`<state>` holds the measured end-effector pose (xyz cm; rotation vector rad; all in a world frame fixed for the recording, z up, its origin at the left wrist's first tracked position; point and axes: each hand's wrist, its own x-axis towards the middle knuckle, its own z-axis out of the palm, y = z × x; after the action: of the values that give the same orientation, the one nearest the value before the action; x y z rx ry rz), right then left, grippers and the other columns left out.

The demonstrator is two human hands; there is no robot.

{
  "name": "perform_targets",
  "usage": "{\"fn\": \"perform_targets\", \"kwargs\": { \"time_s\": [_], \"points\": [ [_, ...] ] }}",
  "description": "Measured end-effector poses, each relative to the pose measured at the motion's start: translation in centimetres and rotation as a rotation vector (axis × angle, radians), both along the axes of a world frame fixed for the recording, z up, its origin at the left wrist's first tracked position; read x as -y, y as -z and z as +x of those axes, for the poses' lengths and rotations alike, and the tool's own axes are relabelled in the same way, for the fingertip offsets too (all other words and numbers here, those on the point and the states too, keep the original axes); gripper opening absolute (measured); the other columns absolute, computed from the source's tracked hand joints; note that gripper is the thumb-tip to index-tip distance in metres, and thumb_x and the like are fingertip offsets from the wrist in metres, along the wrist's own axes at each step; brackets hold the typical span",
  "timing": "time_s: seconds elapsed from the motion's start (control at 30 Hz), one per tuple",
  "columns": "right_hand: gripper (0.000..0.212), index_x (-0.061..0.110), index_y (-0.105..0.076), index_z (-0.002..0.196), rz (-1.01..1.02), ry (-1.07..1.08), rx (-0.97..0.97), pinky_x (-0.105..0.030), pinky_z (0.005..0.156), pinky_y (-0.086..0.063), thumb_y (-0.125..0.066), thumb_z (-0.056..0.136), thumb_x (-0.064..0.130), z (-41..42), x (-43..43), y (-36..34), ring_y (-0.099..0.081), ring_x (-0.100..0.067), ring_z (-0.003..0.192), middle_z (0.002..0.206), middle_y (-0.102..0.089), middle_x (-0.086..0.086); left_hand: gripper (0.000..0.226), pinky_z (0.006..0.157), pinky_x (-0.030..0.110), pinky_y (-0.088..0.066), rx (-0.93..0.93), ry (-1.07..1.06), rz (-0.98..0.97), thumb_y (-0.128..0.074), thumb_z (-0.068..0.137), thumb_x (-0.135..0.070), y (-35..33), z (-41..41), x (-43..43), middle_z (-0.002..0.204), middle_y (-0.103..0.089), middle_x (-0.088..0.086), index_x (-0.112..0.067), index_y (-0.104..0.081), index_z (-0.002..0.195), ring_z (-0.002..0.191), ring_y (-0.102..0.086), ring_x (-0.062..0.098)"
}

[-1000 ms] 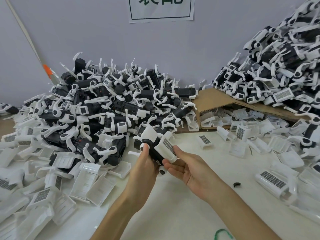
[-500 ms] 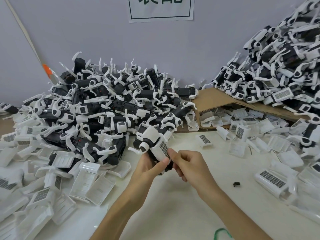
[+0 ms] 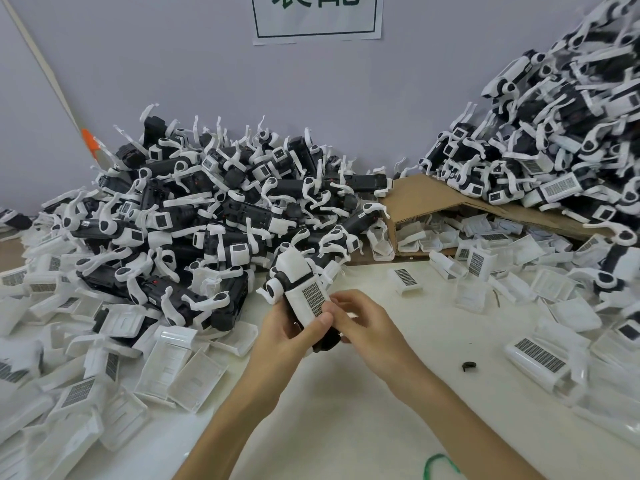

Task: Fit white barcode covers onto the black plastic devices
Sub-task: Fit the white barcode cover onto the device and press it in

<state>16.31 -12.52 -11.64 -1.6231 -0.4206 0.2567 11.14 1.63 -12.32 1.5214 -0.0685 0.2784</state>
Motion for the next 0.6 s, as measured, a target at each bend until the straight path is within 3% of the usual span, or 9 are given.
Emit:
{"fn": "perform_targets", "kwargs": {
  "time_s": [0.07, 0.13, 0.3, 0.5, 0.6],
  "points": [
    [0.028, 0.023, -0.064, 0.116, 0.014, -0.052, -0.014, -0.025, 0.091, -0.055, -0.057, 0.095, 0.039, -0.13, -0.12, 0.12, -0.069, -0.006, 0.1, 0.11, -0.072, 0.005, 0.038, 0.071, 0.018, -0.055, 0.005, -0.002, 0.007, -0.068, 0.085, -0.028, -0.06, 0.0, 0.14, 0.107, -0.075, 0.001, -0.015, -0.062, 0.12, 0.096, -0.072, 0.012],
    [0.023, 0.023, -0.064, 0.116, 0.013, -0.064, 0.008, -0.021, 0.089, -0.054, -0.054, 0.099, 0.035, -0.04, -0.03, 0.21, -0.069, -0.002, 0.1, 0.109, -0.073, 0.005, 0.038, 0.07, 0.018, -0.055, -0.001, 0.003, 0.017, -0.067, 0.086, -0.031, -0.15, -0.04, 0.22, 0.106, -0.075, 0.004, -0.013, -0.062, 0.119, 0.093, -0.072, 0.013],
    [0.02, 0.028, -0.063, 0.119, 0.053, -0.128, 0.043, -0.017, 0.084, -0.052, -0.054, 0.101, 0.025, -0.02, 0.15, 0.4, -0.068, -0.003, 0.104, 0.11, -0.074, 0.011, 0.041, 0.087, 0.039, -0.053, -0.056, 0.042, 0.01, -0.065, 0.087, -0.033, 0.23, -0.05, -0.16, 0.113, -0.073, 0.01, -0.011, -0.063, 0.122, 0.11, -0.067, 0.031],
    [0.023, 0.02, -0.062, 0.123, 0.092, -0.135, 0.055, -0.021, 0.083, -0.053, -0.057, 0.1, 0.023, -0.06, 0.11, 0.45, -0.069, -0.006, 0.103, 0.106, -0.074, 0.01, 0.038, 0.085, 0.035, -0.054, -0.042, 0.072, -0.021, -0.064, 0.087, -0.03, 0.04, -0.21, -0.19, 0.113, -0.073, 0.01, -0.011, -0.064, 0.12, 0.11, -0.067, 0.029],
    [0.026, 0.031, -0.063, 0.117, 0.043, -0.083, 0.114, -0.023, 0.085, -0.053, -0.066, 0.091, 0.035, -0.06, 0.26, 0.14, -0.068, -0.003, 0.097, 0.105, -0.07, 0.017, 0.031, 0.073, 0.025, -0.054, -0.007, 0.067, -0.01, -0.064, 0.087, -0.03, -0.29, -0.28, 0.13, 0.108, -0.074, 0.009, -0.02, -0.066, 0.116, 0.098, -0.07, 0.022]
  ]
}}
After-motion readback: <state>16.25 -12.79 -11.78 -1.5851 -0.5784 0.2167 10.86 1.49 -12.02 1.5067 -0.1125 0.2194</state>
